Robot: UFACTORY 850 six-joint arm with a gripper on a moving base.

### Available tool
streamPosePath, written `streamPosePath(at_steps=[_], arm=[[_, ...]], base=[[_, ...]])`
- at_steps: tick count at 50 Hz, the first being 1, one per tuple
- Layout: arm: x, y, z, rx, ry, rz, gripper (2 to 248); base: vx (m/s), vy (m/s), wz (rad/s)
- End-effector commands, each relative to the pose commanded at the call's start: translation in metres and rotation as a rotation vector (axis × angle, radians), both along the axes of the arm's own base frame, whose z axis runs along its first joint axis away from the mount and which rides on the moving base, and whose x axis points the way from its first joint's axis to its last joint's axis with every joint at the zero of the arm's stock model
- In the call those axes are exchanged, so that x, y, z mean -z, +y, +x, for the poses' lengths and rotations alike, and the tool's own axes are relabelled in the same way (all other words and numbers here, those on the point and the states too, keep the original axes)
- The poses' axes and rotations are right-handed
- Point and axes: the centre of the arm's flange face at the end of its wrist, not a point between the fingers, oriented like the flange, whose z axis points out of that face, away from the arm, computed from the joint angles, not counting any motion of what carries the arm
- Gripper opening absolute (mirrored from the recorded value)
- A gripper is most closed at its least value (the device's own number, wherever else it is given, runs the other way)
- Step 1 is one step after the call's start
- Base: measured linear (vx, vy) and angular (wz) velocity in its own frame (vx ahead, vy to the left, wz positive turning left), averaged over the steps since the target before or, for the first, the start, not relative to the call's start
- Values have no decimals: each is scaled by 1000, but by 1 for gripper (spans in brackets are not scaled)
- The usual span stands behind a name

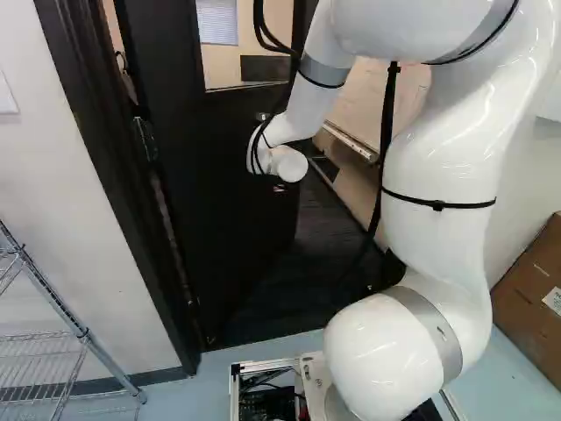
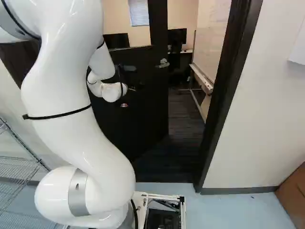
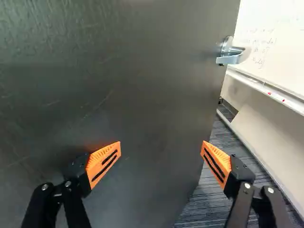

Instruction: Open the door and move inside

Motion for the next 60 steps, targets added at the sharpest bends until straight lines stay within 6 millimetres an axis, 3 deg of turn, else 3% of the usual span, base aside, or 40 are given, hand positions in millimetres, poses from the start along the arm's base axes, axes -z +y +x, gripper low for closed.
streamPosePath(at_steps=[60], arm=[[7, 82, 52, -157, -43, -18, 247]], base=[[0, 0, 0]])
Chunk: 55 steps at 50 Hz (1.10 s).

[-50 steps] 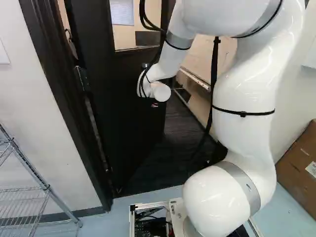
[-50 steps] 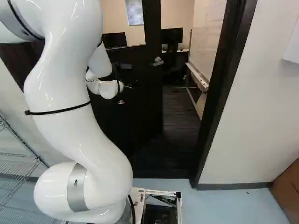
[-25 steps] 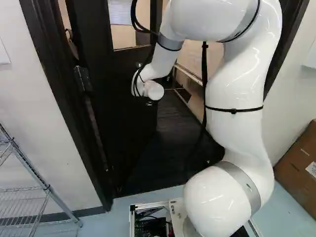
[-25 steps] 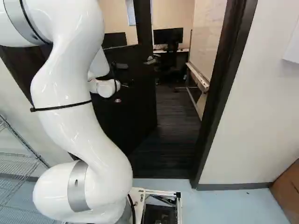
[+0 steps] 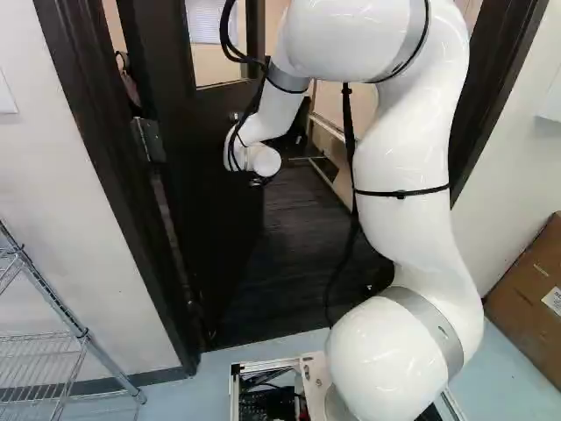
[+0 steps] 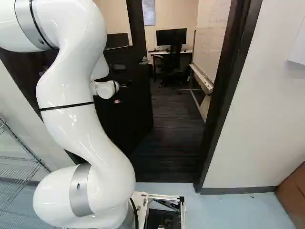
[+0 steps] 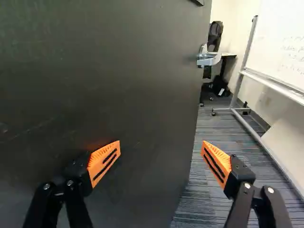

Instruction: Open the door and move inside

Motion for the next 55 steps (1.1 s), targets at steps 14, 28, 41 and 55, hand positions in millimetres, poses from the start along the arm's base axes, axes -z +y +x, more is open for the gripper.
streamPosePath(at_steps=[14, 28, 41, 55], arm=[[1, 19, 1, -67, -13, -23, 247], [1, 37, 1, -135, -27, -47, 247], [2, 55, 1, -198, -41, -68, 247], [3, 73, 1, -266, -57, -92, 247]], base=[[0, 0, 0], [0, 0, 0], [0, 0, 0], [0, 0, 0]])
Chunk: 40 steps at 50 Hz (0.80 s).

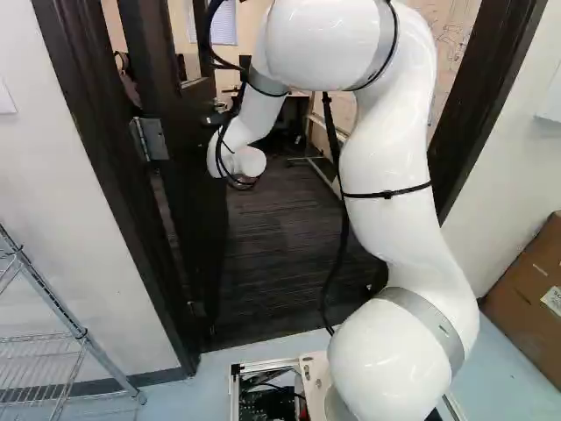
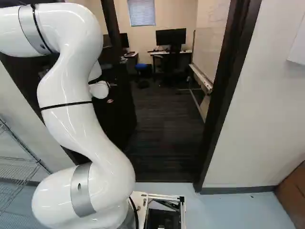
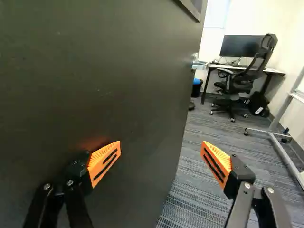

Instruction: Open the door and move inside

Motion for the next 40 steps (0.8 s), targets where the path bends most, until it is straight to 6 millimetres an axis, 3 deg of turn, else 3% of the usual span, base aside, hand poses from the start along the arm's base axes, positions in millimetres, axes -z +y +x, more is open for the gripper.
streamPosePath(at_steps=[28, 40], arm=[[3, 35, 2, -97, -26, -25, 247], [3, 40, 2, -102, -28, -24, 247]], base=[[0, 0, 0], [0, 0, 0]])
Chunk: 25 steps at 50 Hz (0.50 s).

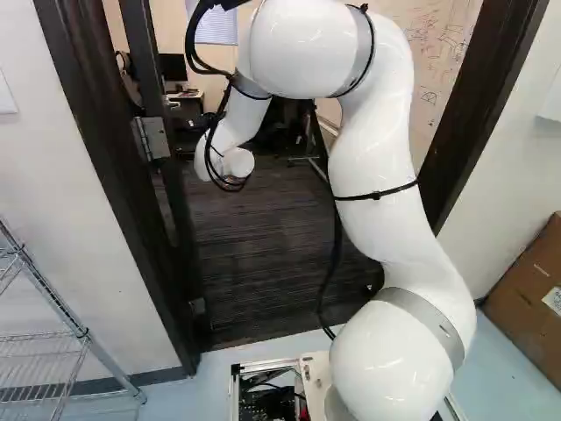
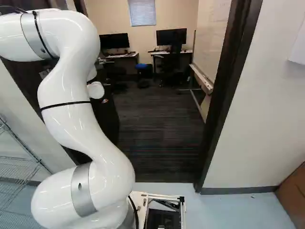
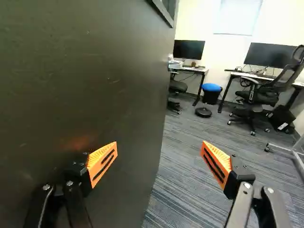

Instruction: Open the door and move inside

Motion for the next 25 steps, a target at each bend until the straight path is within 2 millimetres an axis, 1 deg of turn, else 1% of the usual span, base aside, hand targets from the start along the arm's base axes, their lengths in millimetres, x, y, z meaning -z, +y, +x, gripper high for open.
streamPosePath(at_steps=[12, 25], arm=[[0, -3, 0, 3, 1, -1, 247], [-2, -21, -3, 27, 8, -4, 247]], base=[[0, 0, 0], [0, 0, 0]])
